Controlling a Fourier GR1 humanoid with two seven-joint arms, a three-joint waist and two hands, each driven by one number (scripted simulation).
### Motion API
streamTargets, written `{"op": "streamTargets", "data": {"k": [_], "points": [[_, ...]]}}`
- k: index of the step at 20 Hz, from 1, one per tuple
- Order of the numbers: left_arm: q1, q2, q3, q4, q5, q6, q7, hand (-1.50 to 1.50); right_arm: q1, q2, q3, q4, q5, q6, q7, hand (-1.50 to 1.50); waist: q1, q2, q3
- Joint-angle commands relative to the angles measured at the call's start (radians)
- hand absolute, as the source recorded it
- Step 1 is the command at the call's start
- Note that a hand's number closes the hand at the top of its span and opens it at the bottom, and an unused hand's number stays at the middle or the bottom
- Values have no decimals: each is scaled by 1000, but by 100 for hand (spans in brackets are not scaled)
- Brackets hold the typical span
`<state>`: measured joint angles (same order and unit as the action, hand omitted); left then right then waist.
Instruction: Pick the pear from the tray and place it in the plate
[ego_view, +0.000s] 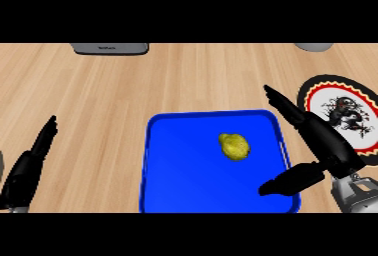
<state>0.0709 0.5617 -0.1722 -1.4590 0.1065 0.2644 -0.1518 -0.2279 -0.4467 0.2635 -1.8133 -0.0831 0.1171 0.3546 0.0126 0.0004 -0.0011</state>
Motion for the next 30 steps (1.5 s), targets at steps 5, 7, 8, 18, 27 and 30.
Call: {"op": "streamTargets", "data": {"k": [5,7,8,18,27,30], "points": [[-13,-49,4,22,-41,-6,-16,0,-180,29,78,196,48,147,144,-150,1,1,1],[20,0,49,-9,-7,-64,-5,0,-175,-13,42,197,16,225,146,-150,-3,0,1],[-21,-48,11,24,-60,-20,18,0,-217,40,88,209,58,205,190,-150,-5,0,1],[-9,-73,77,9,-84,-61,19,0,-246,101,144,483,266,336,-17,-150,-6,0,1],[14,-108,135,-1,-107,-128,8,0,-311,181,78,647,343,436,-107,-150,-5,0,1],[2,-144,140,69,-147,-114,-39,0,-265,211,109,629,404,424,-93,-150,-9,0,1]]}}
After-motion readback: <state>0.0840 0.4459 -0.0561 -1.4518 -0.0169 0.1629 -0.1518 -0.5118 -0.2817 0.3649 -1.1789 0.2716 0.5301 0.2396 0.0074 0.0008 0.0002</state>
